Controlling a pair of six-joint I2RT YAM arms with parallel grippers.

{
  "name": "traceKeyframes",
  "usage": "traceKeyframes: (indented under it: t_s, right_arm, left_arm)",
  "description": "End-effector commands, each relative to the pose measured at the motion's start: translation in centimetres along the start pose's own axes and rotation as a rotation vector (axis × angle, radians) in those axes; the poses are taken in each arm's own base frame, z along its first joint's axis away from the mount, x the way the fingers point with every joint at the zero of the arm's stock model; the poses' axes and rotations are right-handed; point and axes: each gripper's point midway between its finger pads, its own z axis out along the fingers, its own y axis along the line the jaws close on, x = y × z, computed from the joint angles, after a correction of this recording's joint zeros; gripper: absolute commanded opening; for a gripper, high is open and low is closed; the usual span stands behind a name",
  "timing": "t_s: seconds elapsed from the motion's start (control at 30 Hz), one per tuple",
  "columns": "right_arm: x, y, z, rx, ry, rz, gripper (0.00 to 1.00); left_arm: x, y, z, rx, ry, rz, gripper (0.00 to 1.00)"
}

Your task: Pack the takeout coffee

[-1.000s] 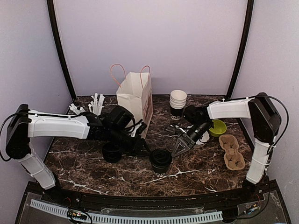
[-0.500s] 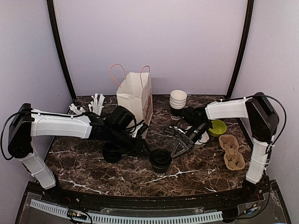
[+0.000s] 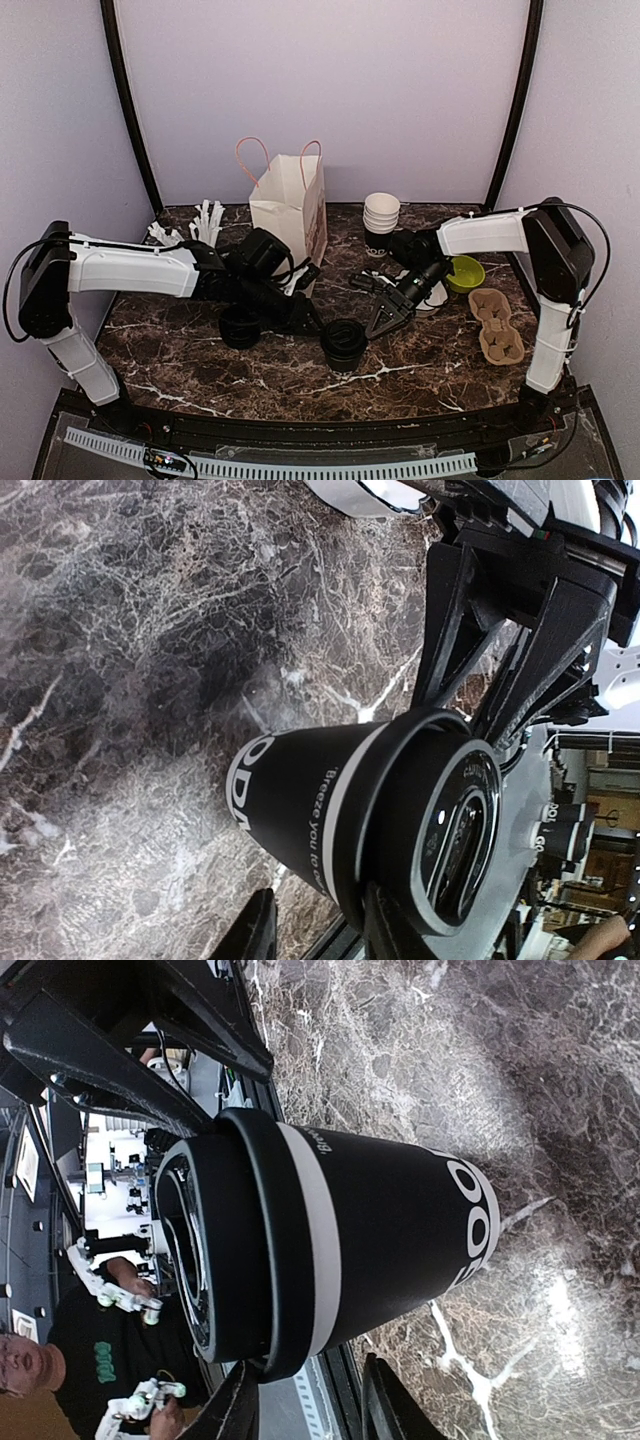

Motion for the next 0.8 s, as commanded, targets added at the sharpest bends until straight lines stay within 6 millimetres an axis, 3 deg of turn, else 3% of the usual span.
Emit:
traceKeyframes:
  t_s: [0.0, 0.1, 0.17, 0.33, 0.57, 0.77]
  right_arm:
    - [-0.3, -2.3, 0.0, 0.137, 0.026, -0.128, 0.35]
    - [-0.6, -0.1, -0.8, 0.086, 0.000, -0.175, 0.39]
    - [-0.7, 0.8, -1.2, 0.072, -0.009, -0.197, 0.42]
    - [-0.6, 1.4, -1.7, 0.083, -0.014, -0.222, 0.50]
    - [-0.8, 1.3, -2.3, 0.119, -0.023, -0.243, 0.50]
    - [-1.8, 0.9, -3.1, 0.173, -0.033, -0.289, 0.47]
  left_arm:
    - [2.2, 5.1, 0.3, -0.233, 0.055, 0.041, 0.32]
    - [0.1, 1.5, -1.1, -0.144, -0.016, 0.119, 0.34]
    - [-0.8, 0.2, -1.9, -0.121, -0.048, 0.148, 0.36]
    - [-2.0, -1.3, -3.2, -0.103, -0.094, 0.176, 0.46]
    - [-0.7, -1.6, -4.2, -0.067, -0.108, 0.150, 0.57]
    - [3.3, -2.1, -3.6, 0.008, -0.014, 0.171, 0.61]
